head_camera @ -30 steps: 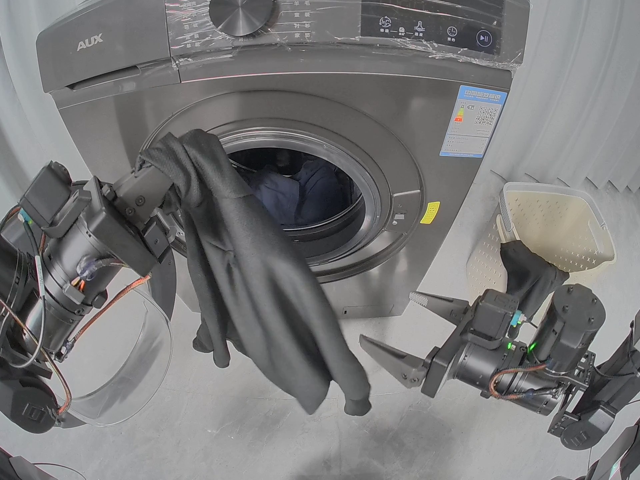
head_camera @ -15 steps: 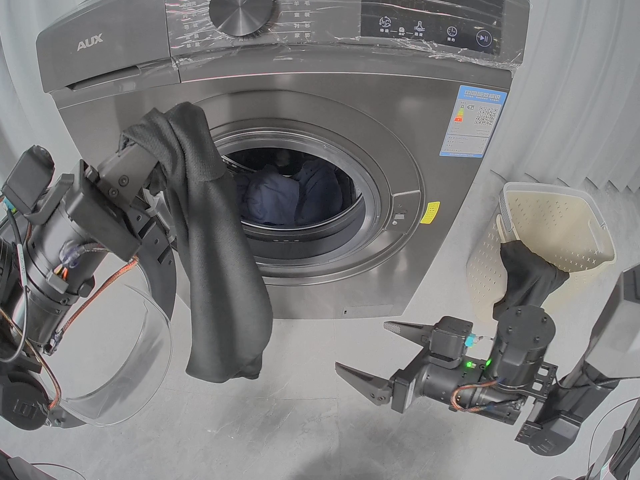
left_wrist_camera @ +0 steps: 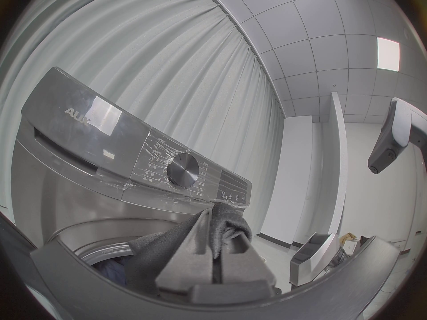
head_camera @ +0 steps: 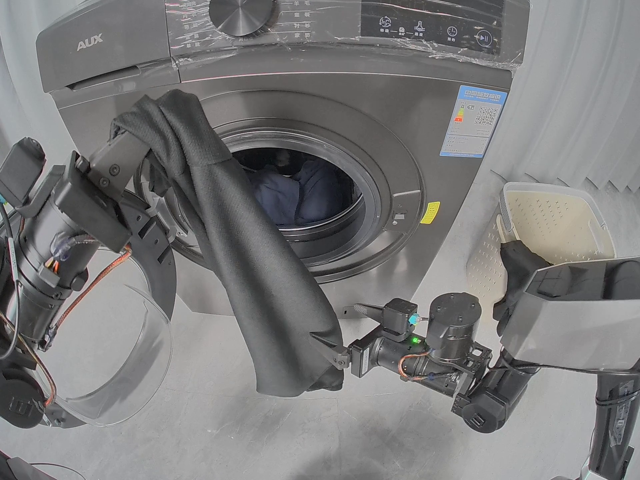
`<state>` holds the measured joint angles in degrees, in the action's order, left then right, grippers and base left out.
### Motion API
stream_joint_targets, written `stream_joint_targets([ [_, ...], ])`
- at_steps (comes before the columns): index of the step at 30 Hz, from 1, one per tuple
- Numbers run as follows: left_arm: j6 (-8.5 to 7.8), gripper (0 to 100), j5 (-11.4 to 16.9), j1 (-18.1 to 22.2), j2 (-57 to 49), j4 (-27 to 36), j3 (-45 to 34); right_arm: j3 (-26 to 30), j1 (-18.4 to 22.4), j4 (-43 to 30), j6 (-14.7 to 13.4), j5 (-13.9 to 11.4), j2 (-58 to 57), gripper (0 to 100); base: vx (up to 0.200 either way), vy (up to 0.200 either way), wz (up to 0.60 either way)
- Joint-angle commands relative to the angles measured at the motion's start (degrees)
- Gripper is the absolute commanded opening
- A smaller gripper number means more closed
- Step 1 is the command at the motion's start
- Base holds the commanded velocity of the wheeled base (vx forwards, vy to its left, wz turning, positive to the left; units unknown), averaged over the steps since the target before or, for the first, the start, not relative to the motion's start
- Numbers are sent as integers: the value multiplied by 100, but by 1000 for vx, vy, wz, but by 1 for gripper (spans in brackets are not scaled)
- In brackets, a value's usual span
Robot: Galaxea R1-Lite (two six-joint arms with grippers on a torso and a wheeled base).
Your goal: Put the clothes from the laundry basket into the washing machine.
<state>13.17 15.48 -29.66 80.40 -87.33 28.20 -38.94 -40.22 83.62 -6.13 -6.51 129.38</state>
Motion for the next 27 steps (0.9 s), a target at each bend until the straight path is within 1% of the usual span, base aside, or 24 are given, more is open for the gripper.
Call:
stream_joint_targets([
  [1,2,0,-1,-14,-6,-3,2,-237,-4,102,7,-140,545,100,0,0,0],
  [4,2,0,7,-22,-6,-3,2,-264,-30,146,7,-202,615,100,0,0,0],
  [9,2,0,-1,-75,-6,-3,2,-800,-48,94,7,-202,896,100,0,0,0],
  [11,2,0,-1,-84,-6,-3,2,-923,-48,76,7,-228,922,100,0,0,0],
  [20,-7,0,-1,-84,-6,-3,-7,-1142,-144,50,-2,-404,1054,100,0,0,0],
  [24,-7,0,-1,-93,-6,-3,-16,-1415,-215,41,-11,-492,1221,100,0,0,0],
  [27,-7,0,-1,-84,-6,-3,-16,-1749,-197,32,-11,-518,1441,100,0,0,0],
])
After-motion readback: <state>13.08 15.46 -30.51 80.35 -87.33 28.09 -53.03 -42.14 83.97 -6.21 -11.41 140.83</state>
